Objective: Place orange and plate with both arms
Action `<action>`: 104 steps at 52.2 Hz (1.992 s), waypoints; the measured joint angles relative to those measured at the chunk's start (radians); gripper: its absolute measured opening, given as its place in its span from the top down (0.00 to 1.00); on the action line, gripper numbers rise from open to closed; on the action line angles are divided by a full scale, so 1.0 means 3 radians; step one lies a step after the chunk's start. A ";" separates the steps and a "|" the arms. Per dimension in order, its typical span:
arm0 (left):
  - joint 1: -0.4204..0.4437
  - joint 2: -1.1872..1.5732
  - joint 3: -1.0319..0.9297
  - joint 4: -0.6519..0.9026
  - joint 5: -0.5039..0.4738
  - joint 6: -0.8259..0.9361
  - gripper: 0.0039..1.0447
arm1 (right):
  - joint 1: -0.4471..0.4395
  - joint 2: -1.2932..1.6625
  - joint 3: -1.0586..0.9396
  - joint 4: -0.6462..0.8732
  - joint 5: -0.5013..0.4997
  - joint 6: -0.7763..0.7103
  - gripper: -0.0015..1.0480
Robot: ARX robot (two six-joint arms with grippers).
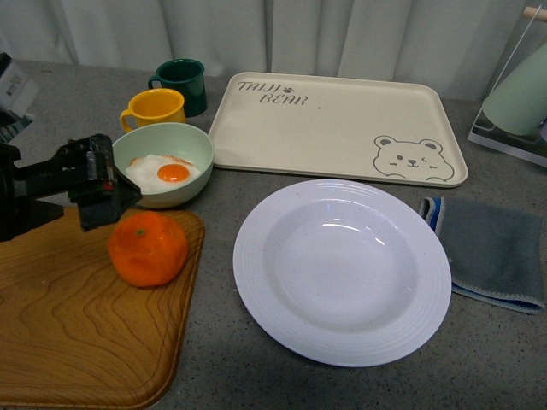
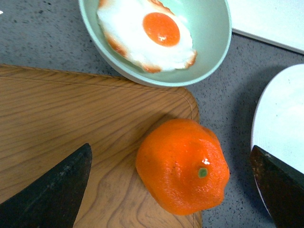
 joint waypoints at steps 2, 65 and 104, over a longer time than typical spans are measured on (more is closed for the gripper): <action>-0.0025 0.0028 0.0018 -0.0019 0.0001 0.0000 0.06 | 0.0000 0.0000 0.0000 0.0000 0.0000 0.0001 0.09; -0.0931 0.0219 0.0518 -0.0234 0.0205 -0.0025 0.55 | 0.0000 0.0000 0.0000 0.0000 0.0000 0.0000 0.09; -0.1527 0.1137 0.1195 -0.0323 -0.0141 -0.0123 0.54 | 0.0000 0.0000 0.0000 0.0000 0.0000 0.0001 0.09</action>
